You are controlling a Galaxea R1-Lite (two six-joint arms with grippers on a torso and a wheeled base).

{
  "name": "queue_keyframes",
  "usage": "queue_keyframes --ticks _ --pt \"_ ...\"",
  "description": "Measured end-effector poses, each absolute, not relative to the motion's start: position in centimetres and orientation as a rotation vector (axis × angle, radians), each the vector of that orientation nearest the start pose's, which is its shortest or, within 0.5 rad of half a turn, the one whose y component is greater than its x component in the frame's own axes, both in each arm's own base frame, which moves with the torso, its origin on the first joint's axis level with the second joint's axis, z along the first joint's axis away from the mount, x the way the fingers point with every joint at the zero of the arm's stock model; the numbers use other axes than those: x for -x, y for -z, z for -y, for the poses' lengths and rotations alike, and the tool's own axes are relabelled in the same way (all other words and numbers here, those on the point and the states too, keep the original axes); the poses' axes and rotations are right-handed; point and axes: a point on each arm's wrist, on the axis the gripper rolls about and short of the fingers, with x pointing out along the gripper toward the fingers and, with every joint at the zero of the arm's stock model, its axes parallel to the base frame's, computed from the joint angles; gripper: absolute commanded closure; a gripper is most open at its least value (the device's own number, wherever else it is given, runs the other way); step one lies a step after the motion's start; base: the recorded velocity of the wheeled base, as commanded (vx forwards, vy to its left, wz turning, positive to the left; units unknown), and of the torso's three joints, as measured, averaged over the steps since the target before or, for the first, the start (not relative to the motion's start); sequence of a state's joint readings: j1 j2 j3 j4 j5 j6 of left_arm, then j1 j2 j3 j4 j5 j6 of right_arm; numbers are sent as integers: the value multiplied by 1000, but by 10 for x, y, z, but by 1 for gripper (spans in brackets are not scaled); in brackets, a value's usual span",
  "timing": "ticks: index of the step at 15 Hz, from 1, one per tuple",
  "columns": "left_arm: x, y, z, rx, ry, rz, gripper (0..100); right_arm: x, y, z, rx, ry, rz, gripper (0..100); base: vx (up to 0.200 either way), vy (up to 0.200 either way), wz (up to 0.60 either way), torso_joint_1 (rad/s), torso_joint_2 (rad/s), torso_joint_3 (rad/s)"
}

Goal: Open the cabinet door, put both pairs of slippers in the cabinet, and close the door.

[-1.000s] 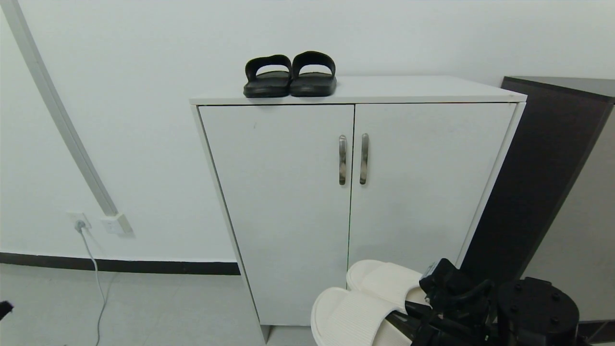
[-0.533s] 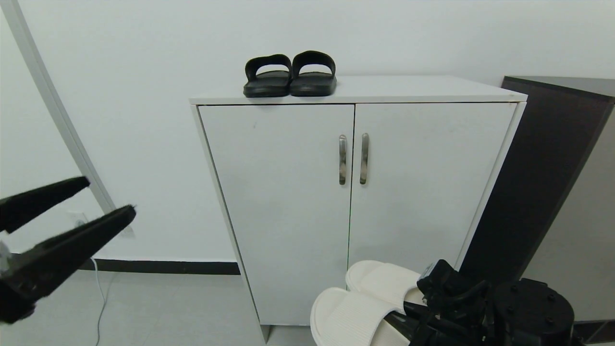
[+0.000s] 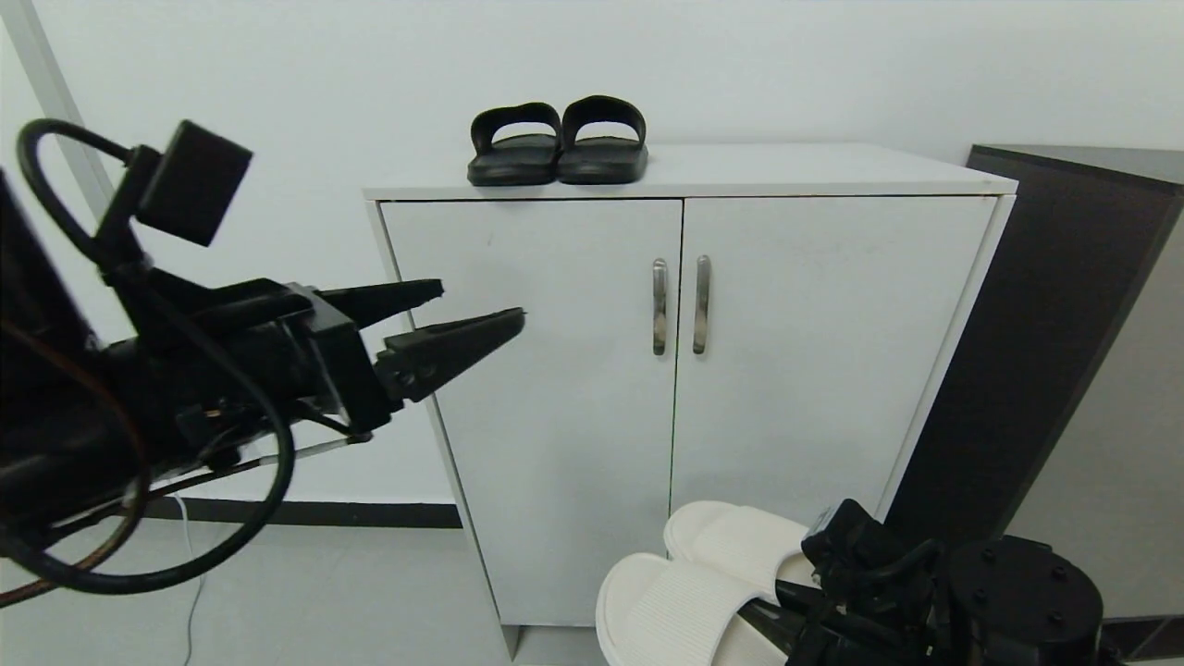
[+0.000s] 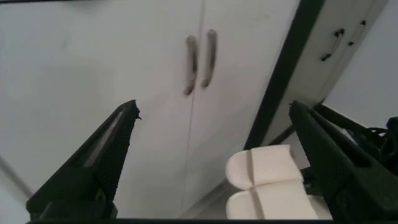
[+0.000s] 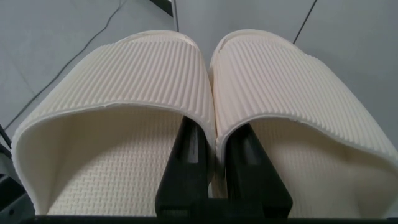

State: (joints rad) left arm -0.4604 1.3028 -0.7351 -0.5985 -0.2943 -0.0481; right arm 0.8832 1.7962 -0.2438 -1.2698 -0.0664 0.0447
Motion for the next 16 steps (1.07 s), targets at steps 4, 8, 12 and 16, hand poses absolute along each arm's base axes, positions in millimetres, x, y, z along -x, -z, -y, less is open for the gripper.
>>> queue_keyframes --ticks 4,8,12,16 --pt "-207 -257 141 50 864 -10 0 -157 -89 -188 93 -802 -282 100 0 0 0 0 0 0" --pt "-228 -254 183 52 959 -31 0 -157 -90 -188 89 -802 -274 100 0 0 0 0 0 0" --pt "-254 -251 213 88 1083 -71 0 -157 -89 -188 88 -803 -271 100 0 0 0 0 0 0" --pt "-273 -255 226 210 1248 -197 0 -157 -89 -188 89 -802 -273 100 0 0 0 0 0 0"
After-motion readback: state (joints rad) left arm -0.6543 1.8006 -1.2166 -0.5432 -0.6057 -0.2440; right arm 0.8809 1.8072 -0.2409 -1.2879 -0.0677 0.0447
